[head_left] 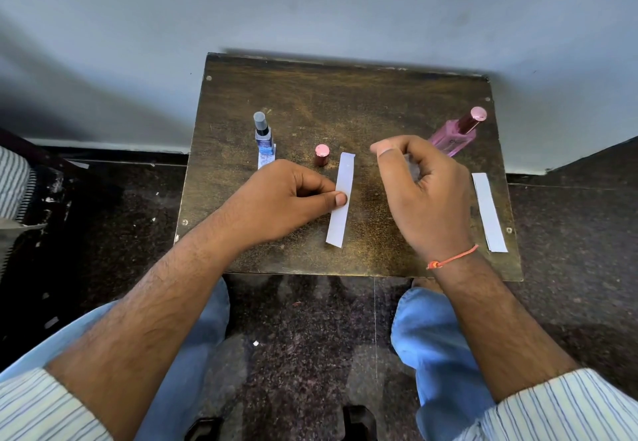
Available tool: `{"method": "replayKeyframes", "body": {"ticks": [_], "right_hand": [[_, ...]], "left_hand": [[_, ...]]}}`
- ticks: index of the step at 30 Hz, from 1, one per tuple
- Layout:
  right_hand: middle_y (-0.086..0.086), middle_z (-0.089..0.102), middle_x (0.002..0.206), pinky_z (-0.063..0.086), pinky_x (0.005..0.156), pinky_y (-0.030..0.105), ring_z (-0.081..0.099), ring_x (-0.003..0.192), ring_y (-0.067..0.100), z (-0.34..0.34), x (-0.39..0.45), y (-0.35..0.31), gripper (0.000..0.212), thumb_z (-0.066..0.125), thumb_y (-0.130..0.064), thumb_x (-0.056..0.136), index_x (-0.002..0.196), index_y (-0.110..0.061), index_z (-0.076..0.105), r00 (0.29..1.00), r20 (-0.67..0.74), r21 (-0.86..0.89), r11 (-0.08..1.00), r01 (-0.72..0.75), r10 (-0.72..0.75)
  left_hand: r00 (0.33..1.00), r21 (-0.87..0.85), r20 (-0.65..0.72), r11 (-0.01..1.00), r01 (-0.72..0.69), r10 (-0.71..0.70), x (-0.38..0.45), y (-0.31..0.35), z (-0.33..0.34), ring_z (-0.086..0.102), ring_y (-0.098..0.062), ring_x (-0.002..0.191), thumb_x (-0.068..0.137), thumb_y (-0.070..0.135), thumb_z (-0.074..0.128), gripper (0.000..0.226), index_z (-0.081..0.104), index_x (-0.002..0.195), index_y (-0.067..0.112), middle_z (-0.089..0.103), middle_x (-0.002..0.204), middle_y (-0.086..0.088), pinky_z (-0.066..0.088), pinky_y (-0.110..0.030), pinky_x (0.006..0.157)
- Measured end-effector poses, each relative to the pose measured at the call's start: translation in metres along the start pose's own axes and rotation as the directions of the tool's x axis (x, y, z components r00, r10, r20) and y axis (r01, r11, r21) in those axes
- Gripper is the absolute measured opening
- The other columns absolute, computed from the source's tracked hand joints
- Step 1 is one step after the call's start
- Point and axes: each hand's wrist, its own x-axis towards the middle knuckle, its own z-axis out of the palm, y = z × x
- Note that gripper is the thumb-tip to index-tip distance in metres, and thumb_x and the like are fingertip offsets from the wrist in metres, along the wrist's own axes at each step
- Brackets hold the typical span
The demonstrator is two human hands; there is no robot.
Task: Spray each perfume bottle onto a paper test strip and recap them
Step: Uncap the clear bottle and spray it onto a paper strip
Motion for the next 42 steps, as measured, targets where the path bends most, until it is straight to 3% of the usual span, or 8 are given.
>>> {"method": "replayKeyframes", "body": {"ticks": [4, 14, 18, 24, 31, 36, 40, 42], "right_hand": [[-0.025, 0.078, 0.090, 0.045, 0.069, 0.010, 0.068, 0.079, -0.006, 0.001, 0.001, -0.001, 0.029, 0.058, -0.040, 0.094, 0.093, -0.023, 0.083, 1.000, 0.028, -0.022, 1.000, -0.012, 0.013], [-0.013, 0.071, 0.073, 0.046, 0.063, 0.015, 0.064, 0.069, 0.000, -0.001, 0.001, 0.003, 0.027, 0.078, -0.049, 0.094, 0.088, -0.023, 0.076, 0.994, 0.093, -0.055, 0.997, -0.050, 0.054], [-0.011, 0.079, 0.081, 0.057, 0.073, 0.036, 0.071, 0.076, 0.008, -0.001, 0.004, 0.012, 0.007, 0.081, -0.035, 0.090, 0.086, -0.030, 0.082, 0.965, 0.228, -0.057, 0.991, -0.119, 0.129], [-0.025, 0.060, 0.052, 0.039, 0.059, 0.022, 0.057, 0.052, -0.002, -0.002, 0.003, 0.018, 0.009, 0.080, -0.022, 0.096, 0.088, -0.024, 0.084, 0.902, 0.365, 0.150, 0.942, -0.301, 0.230], [-0.022, 0.059, 0.051, 0.040, 0.058, 0.026, 0.054, 0.051, -0.001, -0.005, 0.004, 0.020, 0.011, 0.080, -0.019, 0.095, 0.085, -0.022, 0.083, 0.904, 0.350, 0.157, 0.936, -0.314, 0.245], [-0.020, 0.060, 0.053, 0.039, 0.057, 0.027, 0.051, 0.051, 0.000, -0.008, 0.006, 0.025, 0.010, 0.081, -0.020, 0.094, 0.084, -0.019, 0.083, 0.913, 0.297, 0.152, 0.930, -0.334, 0.279], [-0.020, 0.060, 0.054, 0.039, 0.057, 0.027, 0.050, 0.052, 0.001, -0.010, 0.007, 0.029, 0.010, 0.081, -0.025, 0.094, 0.085, -0.021, 0.084, 0.911, 0.283, 0.113, 0.933, -0.341, 0.299], [-0.020, 0.059, 0.054, 0.039, 0.057, 0.028, 0.049, 0.053, 0.002, -0.011, 0.008, 0.031, 0.011, 0.081, -0.026, 0.094, 0.085, -0.021, 0.084, 0.911, 0.281, 0.097, 0.936, -0.339, 0.301]], "left_hand": [[1.000, -0.008, -0.006, 1.000, 0.005, -0.005, 0.000, 0.001, 0.000, 0.041, -0.007, 0.052, 0.099, 0.044, 0.074, 0.017, 0.086, 0.098, 0.032, 0.058, 0.056, 0.014, 0.039, -0.024, 0.055], [0.999, -0.068, -0.038, 0.997, 0.024, -0.027, 0.001, 0.001, 0.001, 0.036, -0.005, 0.049, 0.098, 0.042, 0.076, 0.014, 0.087, 0.099, 0.033, 0.051, 0.051, 0.017, 0.034, -0.020, 0.051], [0.998, -0.083, -0.052, 0.996, 0.042, -0.047, 0.002, 0.003, 0.001, 0.033, -0.003, 0.047, 0.098, 0.040, 0.076, 0.015, 0.088, 0.099, 0.030, 0.046, 0.048, 0.018, 0.030, -0.016, 0.048], [0.997, -0.082, -0.057, 0.996, 0.043, -0.048, 0.005, 0.006, 0.003, 0.037, -0.008, 0.053, 0.098, 0.041, 0.076, 0.014, 0.087, 0.098, 0.033, 0.048, 0.053, 0.015, 0.032, -0.022, 0.051], [0.998, -0.048, -0.047, 0.998, 0.039, -0.041, 0.007, 0.011, 0.009, 0.039, -0.011, 0.054, 0.097, 0.046, 0.076, 0.017, 0.086, 0.092, 0.033, 0.052, 0.053, 0.012, 0.034, -0.025, 0.055], [0.963, 0.073, -0.266, 0.996, 0.057, -0.036, 0.009, 0.014, 0.010, 0.049, -0.002, 0.045, 0.097, 0.049, 0.074, 0.027, 0.083, 0.080, 0.031, 0.067, 0.055, 0.017, 0.038, -0.016, 0.052], [0.901, 0.216, -0.434, 0.972, 0.088, 0.015, 0.009, 0.014, 0.012, 0.067, 0.002, 0.063, 0.095, 0.044, 0.076, 0.011, 0.071, 0.101, 0.037, 0.074, 0.068, 0.015, 0.057, -0.028, 0.068], [0.903, 0.297, -0.430, 0.946, 0.129, 0.012, 0.010, 0.016, 0.015, 0.072, -0.002, 0.071, 0.096, 0.046, 0.072, 0.031, 0.063, 0.125, 0.047, 0.075, 0.069, 0.018, 0.064, -0.036, 0.077]]}}
